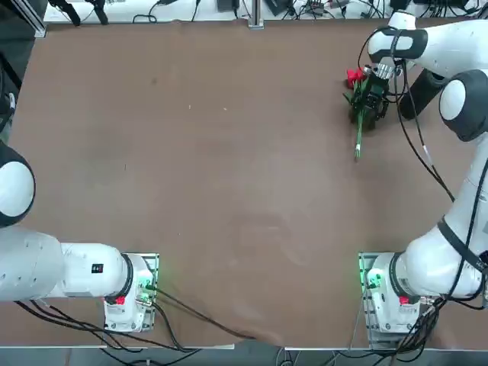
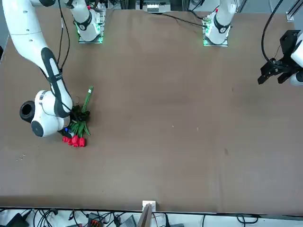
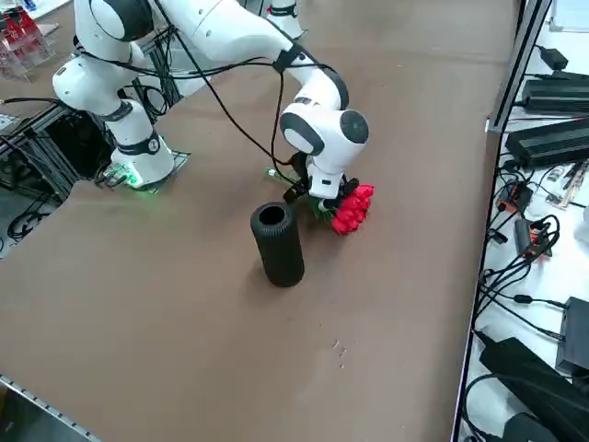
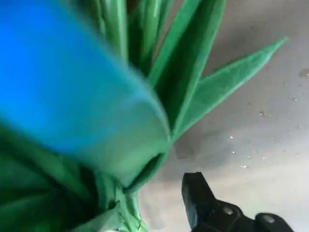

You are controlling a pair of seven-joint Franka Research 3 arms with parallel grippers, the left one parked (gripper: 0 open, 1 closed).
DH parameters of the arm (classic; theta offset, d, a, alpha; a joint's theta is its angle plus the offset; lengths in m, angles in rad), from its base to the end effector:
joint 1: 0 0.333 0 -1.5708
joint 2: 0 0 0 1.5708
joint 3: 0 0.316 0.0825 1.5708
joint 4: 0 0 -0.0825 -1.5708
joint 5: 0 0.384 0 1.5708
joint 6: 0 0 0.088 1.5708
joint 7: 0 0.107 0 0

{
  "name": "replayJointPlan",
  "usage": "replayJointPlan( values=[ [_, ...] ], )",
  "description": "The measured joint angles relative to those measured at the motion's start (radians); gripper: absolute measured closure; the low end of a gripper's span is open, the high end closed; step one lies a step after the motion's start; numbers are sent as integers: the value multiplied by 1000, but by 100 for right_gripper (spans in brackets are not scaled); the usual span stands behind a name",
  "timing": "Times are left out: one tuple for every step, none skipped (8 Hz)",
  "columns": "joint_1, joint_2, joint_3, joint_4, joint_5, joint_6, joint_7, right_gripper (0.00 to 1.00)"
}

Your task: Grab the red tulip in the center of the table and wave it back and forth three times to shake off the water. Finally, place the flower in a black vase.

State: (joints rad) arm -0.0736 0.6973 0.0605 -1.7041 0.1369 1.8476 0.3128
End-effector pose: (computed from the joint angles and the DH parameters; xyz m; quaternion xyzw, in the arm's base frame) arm 0.6056 0.0011 0.1587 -0.9395 0.1924 0.2811 0.0372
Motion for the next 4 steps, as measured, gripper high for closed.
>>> replayJointPlan(
  values=[
    [0, 0, 0, 5, 0, -35, 0, 0],
    [0, 0, 0, 10, 0, -55, 0, 0],
    [0, 0, 0, 12, 0, -60, 0, 0],
    [-1, 0, 0, 13, 0, -58, 0, 0]
  ],
)
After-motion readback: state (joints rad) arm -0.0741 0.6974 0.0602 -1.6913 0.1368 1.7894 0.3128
